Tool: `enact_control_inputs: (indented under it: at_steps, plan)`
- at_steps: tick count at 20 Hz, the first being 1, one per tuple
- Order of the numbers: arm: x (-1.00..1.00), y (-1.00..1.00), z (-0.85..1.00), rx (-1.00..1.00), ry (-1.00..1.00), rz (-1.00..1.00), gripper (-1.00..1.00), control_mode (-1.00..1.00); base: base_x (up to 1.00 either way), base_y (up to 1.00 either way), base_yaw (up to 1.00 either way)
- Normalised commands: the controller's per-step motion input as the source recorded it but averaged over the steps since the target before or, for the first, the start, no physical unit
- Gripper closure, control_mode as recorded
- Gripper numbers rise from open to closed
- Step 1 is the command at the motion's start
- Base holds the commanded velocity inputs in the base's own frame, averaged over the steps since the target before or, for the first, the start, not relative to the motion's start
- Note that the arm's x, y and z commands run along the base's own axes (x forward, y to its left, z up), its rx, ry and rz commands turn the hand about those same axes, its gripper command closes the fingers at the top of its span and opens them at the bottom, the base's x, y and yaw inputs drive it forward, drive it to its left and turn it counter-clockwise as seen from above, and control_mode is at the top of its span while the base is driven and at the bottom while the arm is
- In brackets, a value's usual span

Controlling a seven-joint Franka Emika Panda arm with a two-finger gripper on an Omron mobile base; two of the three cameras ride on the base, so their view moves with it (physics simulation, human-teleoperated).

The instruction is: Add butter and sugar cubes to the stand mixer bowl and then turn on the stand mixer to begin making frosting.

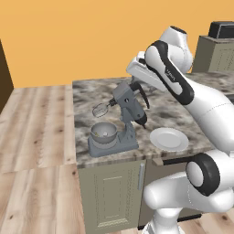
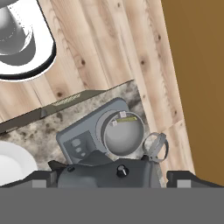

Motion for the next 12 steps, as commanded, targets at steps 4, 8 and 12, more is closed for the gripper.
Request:
enact_control_inputs:
  at_steps: [4,8,12]
  plan:
    - [0.01,0.24,-0.01,0.00,-0.01,0.00,-1.00,-1.00,0.00,0.00,0.00]
    - [0.03,0.18,-0.05,-0.04,-0.07,0.00,-1.00,-1.00,0.00,0.00,0.00]
    - [0.16,0.15,-0.10,-0.08,-0.08,0.00,-1.00,-1.00,0.00,0.00,0.00]
